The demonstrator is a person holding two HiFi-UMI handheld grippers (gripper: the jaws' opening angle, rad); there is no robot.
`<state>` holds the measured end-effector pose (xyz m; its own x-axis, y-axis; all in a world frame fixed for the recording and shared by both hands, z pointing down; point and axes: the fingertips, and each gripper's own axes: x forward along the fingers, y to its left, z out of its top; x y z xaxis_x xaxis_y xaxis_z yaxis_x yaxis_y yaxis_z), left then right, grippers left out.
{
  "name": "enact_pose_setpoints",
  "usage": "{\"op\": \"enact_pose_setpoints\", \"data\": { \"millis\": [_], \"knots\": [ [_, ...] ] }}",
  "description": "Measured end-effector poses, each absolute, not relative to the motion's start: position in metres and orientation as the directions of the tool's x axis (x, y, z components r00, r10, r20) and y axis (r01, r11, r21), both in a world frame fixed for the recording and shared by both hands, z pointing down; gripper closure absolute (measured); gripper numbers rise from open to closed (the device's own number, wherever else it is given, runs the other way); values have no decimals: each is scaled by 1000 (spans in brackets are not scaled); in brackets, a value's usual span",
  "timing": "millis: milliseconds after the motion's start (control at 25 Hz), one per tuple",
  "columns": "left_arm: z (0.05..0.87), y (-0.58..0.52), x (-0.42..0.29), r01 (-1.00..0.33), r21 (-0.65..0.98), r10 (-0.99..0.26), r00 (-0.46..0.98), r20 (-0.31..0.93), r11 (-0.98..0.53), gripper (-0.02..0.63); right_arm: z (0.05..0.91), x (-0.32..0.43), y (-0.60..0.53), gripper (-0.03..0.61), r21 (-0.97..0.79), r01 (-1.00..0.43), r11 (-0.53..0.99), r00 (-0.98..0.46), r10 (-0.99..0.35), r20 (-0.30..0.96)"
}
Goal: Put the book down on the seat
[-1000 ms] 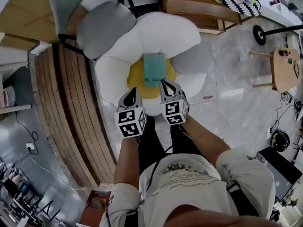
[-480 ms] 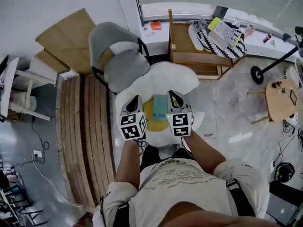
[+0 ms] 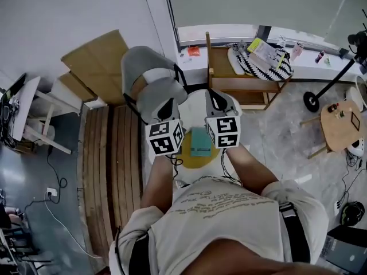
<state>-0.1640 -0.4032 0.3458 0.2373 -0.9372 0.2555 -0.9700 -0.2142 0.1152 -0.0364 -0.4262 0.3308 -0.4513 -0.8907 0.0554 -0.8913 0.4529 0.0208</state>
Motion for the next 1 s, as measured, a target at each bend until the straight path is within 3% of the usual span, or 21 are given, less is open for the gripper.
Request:
{"op": "enact_pose_setpoints", "data": {
  "millis": [320,1000],
  "knots": [
    [315,-417,-161,-970,92,-948,240,208,-226,594,296,-33,-434,552,-4,-877,480,-480,-877,-9],
    [318,-429,-158,-973,57,-947,229,224,-221,594,304,-38,-444,552,-4,-867,498,-498,-867,7]
  ]
}}
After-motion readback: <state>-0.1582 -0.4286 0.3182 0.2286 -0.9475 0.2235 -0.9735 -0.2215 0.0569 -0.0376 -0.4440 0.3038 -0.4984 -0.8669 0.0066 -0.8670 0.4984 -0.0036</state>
